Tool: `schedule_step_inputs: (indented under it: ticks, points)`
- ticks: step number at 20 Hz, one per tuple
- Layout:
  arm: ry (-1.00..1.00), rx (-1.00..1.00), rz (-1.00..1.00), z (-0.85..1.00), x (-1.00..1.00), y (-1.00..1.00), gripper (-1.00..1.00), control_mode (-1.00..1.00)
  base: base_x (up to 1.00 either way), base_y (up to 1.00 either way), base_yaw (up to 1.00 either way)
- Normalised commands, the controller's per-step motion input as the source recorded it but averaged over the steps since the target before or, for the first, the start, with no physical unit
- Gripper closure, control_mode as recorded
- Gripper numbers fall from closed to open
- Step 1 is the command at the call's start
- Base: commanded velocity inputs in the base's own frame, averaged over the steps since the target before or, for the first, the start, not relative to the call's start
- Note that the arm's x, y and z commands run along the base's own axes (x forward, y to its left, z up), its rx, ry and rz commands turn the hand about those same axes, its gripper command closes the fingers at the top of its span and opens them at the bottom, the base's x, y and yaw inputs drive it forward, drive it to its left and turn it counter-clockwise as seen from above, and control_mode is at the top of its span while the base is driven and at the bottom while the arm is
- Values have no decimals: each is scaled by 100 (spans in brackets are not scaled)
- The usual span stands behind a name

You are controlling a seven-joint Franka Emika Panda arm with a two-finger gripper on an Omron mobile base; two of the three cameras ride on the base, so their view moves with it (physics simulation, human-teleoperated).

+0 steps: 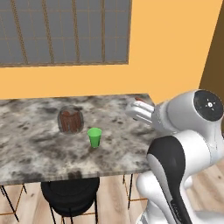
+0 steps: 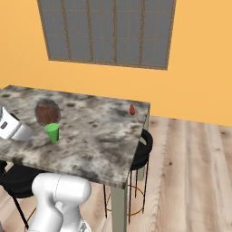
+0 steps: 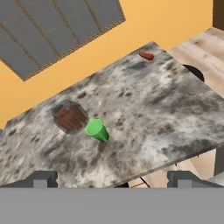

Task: Open the cabinet directly in front. Then move the wine and the cup to the dining counter with the jar on it.

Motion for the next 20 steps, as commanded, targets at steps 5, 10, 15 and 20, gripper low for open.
schedule_step_inputs:
  ticks: [5, 10, 15, 20]
  points:
    - [0, 0, 0, 0, -16, 0, -100, -100, 0, 0, 0]
    - [-5, 0, 3, 0, -61, 0, -100, -100, 0, 0, 0]
    - [-20, 0, 9, 0, -74, 2, -100, -100, 0, 0, 0]
    - [0, 0, 0, 0, 0, 0, -100, 100, -98, 14, 22]
